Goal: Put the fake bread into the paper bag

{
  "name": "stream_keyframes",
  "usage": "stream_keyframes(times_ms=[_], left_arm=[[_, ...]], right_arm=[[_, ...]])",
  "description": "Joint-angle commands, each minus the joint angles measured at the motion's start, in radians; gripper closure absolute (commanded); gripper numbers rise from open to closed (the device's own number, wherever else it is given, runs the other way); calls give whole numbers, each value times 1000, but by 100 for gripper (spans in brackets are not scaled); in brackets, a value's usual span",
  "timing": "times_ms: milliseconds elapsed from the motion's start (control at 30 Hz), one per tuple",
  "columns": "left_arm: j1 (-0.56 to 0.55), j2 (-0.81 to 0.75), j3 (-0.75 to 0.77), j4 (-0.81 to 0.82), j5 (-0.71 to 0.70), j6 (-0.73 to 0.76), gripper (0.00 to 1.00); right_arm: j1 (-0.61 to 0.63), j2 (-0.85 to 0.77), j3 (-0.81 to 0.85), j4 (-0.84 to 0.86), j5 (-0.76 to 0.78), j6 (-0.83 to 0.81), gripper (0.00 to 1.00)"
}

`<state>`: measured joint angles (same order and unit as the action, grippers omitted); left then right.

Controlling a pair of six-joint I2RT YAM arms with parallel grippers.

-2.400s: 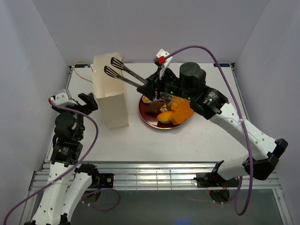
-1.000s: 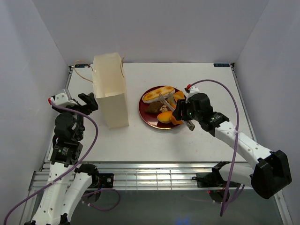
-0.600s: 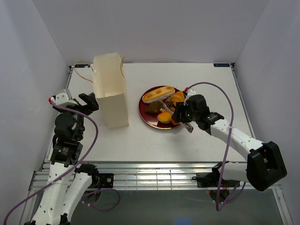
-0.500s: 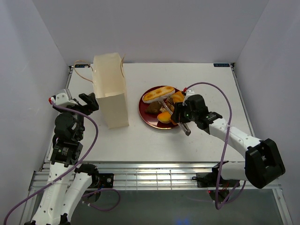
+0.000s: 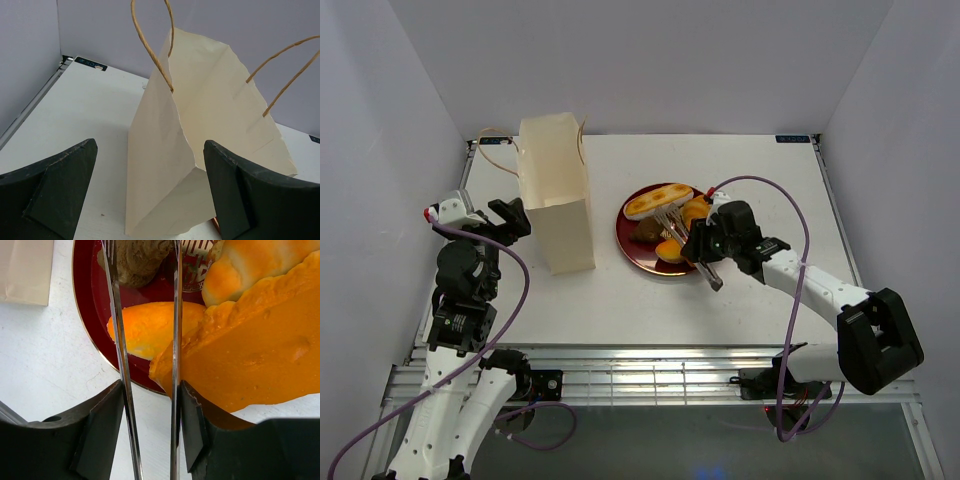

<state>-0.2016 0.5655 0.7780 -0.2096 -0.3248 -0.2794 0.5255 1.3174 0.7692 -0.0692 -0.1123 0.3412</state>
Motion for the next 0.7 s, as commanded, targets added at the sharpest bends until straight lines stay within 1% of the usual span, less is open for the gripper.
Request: stream_keyframes(times_ms=[0,233,400,667], left_arm=[[-5,-12,0,-1,12,-7,2],[-7,-15,-2,1,13,-6,2],[-7,-18,-2,-1,12,-4,2],[-7,-21,-3,1,12,-4,2]], right_arm=[[-2,-18,54,28,-12,4,48],[-2,-15,154,-70,33,-33,45],[-2,8,222,-118,34,-47,45],[-2,45,281,-210,65,-62,45]])
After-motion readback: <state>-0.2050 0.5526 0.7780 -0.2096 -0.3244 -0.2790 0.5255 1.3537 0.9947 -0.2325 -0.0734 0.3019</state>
